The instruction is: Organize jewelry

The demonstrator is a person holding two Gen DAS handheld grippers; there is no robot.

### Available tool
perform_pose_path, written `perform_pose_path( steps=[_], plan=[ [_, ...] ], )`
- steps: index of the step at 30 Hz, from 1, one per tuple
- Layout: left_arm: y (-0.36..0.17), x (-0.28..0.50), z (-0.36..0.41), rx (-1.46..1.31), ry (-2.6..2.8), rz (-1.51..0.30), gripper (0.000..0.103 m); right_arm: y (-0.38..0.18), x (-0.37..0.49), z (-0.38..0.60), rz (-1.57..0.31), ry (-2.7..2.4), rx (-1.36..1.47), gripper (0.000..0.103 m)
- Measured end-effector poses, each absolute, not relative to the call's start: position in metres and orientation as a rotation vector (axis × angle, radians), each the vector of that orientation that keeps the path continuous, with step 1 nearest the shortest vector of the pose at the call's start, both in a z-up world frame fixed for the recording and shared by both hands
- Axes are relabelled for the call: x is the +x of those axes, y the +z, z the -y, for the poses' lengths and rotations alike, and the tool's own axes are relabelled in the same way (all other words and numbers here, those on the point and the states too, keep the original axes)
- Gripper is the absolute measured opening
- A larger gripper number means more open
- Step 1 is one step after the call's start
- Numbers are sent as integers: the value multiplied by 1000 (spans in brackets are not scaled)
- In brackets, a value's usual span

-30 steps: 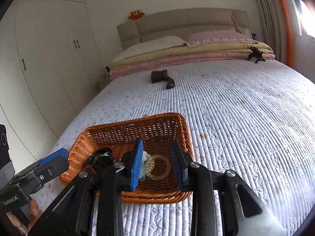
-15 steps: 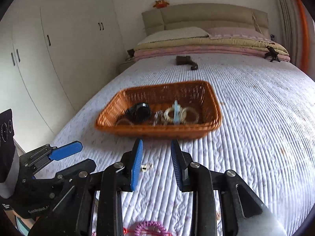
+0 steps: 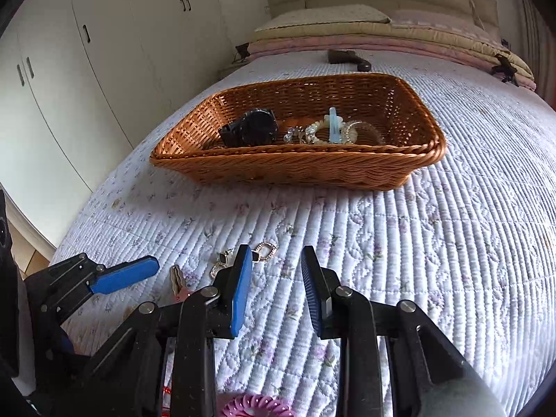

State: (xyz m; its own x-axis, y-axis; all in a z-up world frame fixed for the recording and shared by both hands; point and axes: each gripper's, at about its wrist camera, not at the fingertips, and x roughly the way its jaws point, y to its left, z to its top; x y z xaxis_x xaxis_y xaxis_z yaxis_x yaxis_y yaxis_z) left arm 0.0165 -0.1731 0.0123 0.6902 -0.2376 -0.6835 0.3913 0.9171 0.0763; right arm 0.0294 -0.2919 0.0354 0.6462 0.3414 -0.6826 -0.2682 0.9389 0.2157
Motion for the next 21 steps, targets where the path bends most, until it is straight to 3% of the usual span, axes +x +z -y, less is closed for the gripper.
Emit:
perform_pose_path(
  steps=[21],
  plan=[
    [6,39,127,122,-223,-829,54,22,38,254,-853,338,-60,32]
  ],
)
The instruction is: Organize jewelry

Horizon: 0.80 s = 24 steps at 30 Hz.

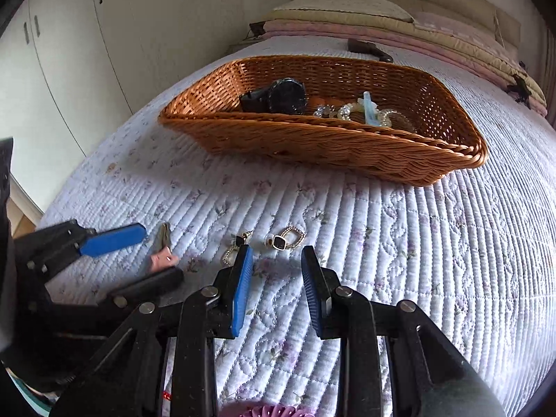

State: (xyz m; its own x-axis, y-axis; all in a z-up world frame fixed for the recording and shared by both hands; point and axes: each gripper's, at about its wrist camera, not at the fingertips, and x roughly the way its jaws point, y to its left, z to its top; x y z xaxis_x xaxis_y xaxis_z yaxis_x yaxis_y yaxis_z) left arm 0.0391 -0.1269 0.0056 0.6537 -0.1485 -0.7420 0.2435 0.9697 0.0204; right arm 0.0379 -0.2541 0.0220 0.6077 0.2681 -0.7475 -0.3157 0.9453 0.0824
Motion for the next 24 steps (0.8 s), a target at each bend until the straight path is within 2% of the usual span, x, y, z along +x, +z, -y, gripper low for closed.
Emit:
perform_pose_path(
  steps=[5,9,24],
  plan=[
    [5,41,109,105,-219,-856,54,18,51,254,-879,309,-42,31],
    [5,40,98,105,-209,-871,54,18,53,268,-889,273,10,18],
    [5,35,93,89,-277,-870,54,22,51,268,-873,256,12,20]
  ],
)
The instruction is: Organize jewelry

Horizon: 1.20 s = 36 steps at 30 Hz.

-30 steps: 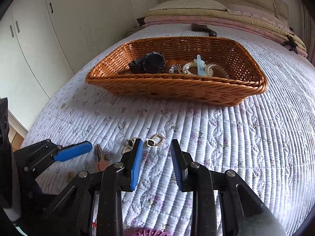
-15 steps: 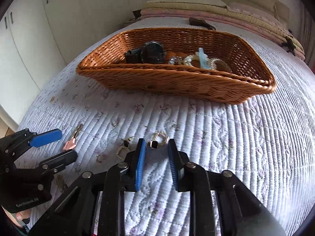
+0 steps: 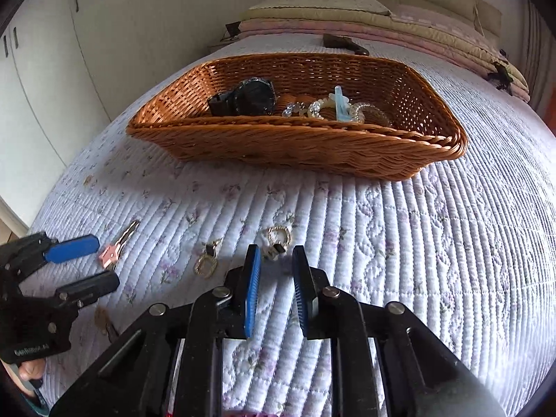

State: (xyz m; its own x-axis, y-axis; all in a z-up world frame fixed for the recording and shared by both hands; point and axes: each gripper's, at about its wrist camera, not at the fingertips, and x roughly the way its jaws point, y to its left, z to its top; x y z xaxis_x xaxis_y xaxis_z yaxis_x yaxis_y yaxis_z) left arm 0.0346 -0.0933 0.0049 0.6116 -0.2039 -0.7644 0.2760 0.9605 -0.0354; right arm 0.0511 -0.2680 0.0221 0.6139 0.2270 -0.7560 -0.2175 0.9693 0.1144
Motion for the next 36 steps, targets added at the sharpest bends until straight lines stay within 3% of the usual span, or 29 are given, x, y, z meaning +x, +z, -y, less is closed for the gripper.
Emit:
perform_pose_path(
  steps=[3,7,9,36],
  plan=[
    [4,37,97,99,-270,-863,48,22,57,266,-879,256,15,20],
    [4,41,96,79,-259,-852,24,21,57,260,-865,260,-19,13],
    [4,42,96,76,-263,-846,22,22,55,258,-854,264,-30,13],
    [42,13,106,63,-354,-609,22,81,4,288,-614,426,91,12]
  ],
)
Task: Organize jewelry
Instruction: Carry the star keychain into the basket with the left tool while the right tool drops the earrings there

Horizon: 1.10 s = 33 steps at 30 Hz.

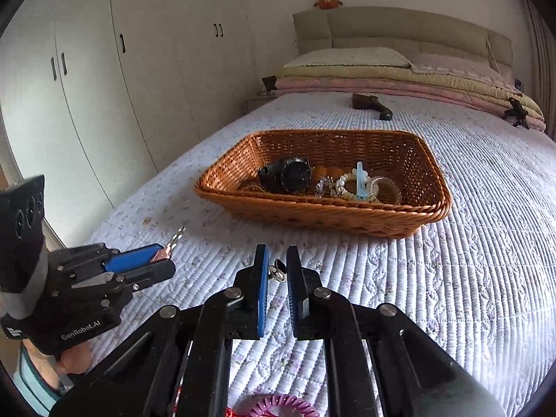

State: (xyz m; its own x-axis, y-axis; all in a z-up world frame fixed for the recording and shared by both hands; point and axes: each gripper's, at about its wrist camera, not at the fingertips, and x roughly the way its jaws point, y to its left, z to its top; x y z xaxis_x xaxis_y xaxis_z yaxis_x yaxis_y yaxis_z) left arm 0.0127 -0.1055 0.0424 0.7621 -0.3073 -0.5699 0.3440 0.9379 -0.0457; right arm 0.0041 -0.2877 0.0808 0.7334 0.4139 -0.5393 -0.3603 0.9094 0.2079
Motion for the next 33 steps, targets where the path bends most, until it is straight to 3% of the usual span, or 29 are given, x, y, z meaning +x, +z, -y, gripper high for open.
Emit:
perform_pose_path(
  steps=[12,19,33],
  plan=[
    [100,67,147,90,-465,-561,22,116,63,329,-590,333,246,12],
    [73,138,178,99,-484,-648,22,97,133,342,-675,253,290,12],
    [45,169,189,111,-479,-710,23,63,164,336,-749,206,241,13]
  ],
)
